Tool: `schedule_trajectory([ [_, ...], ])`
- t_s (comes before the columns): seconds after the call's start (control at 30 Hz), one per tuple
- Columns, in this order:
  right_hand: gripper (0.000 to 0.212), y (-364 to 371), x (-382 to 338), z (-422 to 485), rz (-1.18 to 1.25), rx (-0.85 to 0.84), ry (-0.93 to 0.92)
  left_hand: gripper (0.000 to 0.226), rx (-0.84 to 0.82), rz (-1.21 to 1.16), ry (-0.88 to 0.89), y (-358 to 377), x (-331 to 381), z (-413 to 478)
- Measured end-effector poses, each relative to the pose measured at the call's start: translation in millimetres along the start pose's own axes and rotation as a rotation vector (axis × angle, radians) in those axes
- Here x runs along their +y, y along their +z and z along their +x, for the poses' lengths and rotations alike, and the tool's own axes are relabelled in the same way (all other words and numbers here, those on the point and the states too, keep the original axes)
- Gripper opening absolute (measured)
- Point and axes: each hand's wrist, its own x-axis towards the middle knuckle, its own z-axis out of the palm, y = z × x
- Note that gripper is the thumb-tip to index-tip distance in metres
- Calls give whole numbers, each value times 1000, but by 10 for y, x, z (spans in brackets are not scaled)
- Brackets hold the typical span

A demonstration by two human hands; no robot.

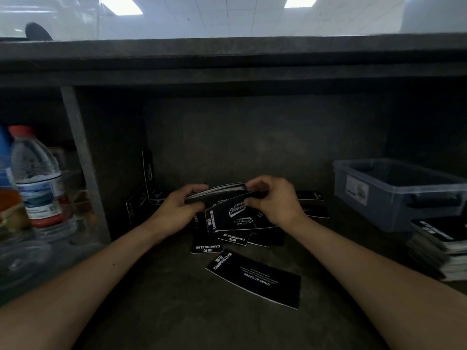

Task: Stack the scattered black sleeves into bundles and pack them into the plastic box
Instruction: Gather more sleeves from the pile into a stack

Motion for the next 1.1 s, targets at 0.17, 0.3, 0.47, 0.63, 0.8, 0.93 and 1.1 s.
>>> schedule_trajectory([
  [0.17, 42, 45, 110, -31, -99, -5, 146, 27, -78, -160, -64, -12, 92, -23],
  [0.3, 41, 31, 100, 10, 43, -22, 202, 46, -66, 62, 41, -4, 15, -40],
  [0.47, 19, -254, 178, 109, -241, 126, 208, 57, -30, 42, 13, 3, -28, 23],
  [0.63, 40, -486, 237, 30, -515, -267, 359, 53, -7, 51, 4, -4, -65, 60],
  [0.8, 44, -573, 106, 50, -439, -308, 442, 47, 21, 25, 0, 10, -68, 58],
  [0.93, 51, -628, 39, 39, -248, -253, 536, 47, 23, -3, 15, 11, -79, 63],
  [1.1, 21, -647, 60, 99, 226, -35, 660, 47, 19, -33, 4, 34, -68, 67],
])
